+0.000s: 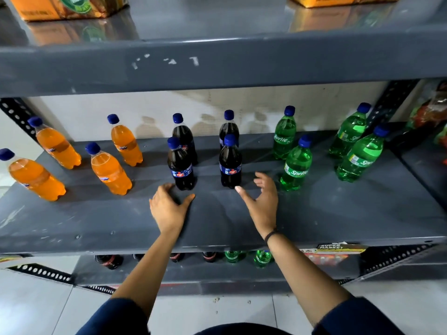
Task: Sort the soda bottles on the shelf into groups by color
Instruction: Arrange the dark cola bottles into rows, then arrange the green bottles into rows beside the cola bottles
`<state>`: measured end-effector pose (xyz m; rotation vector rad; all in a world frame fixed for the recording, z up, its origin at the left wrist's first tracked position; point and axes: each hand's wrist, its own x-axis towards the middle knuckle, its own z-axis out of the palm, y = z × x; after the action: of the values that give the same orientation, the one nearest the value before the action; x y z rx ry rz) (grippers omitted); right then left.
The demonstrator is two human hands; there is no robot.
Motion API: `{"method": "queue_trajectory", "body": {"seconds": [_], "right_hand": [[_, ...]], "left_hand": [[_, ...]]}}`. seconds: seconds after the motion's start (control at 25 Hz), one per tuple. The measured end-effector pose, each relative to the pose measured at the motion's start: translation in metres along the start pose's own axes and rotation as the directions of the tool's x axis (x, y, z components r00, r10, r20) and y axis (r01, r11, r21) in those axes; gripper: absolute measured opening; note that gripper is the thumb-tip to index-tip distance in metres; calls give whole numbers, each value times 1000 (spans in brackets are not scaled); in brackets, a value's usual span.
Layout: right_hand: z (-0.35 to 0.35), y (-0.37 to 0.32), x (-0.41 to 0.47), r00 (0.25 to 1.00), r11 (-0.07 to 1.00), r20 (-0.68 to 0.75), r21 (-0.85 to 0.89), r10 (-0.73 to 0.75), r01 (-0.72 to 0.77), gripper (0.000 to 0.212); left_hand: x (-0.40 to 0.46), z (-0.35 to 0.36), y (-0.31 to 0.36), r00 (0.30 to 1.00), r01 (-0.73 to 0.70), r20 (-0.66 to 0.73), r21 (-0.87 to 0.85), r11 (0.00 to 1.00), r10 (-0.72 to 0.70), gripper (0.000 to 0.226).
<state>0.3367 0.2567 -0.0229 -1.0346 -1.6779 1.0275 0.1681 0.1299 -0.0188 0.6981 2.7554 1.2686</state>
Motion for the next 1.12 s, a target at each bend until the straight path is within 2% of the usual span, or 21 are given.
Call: {"method": "queue_trajectory", "body": {"seconds": [0.08, 0.12, 0.2, 0.32, 0.44, 0.52, 0.6, 0.76, 0.96, 1.12], "right_hand": [[-37, 14, -8, 990, 1000, -140, 9, -15, 16, 43], [-55, 20, -9, 977, 1000, -215, 21, -8, 13, 39], [-93, 33, -1, 931, 999, -366, 35, 16, -3, 37], [-141, 47, 31, 866, 997, -495, 12, 76, -80, 58], [-167, 55, 66, 899, 987, -425, -61, 109, -149, 83], [-175, 59, 82, 925, 983, -352, -59, 142, -173, 89], [-180, 64, 93, 927, 980, -336, -51, 165, -192, 85], [-180, 71, 104, 892, 973, -406, -29, 199, -230, 66], [-177, 71, 105, 880, 969, -429, -45, 201, -243, 62], [-177, 59, 88, 857, 968, -478, -50, 193, -246, 68]], "left_hand": [[-33, 5, 6, 998, -23, -68, -107, 994, 16, 41], [-50, 10, 10, 998, -50, -48, -140, 989, 43, 35], [-76, 32, 32, 987, -109, 95, -215, 970, 132, 32], [-95, 74, 84, 913, -178, 311, -282, 943, 265, 48], [-91, 113, 131, 865, -242, 393, -221, 945, 314, 67], [-83, 131, 151, 862, -223, 419, -191, 956, 285, 72], [-78, 144, 162, 869, -200, 423, -175, 964, 257, 69], [-73, 157, 169, 879, -179, 419, -152, 972, 227, 66], [-65, 160, 175, 880, -190, 418, -127, 973, 226, 69], [-65, 146, 162, 831, -198, 460, -279, 940, 312, 66]]}}
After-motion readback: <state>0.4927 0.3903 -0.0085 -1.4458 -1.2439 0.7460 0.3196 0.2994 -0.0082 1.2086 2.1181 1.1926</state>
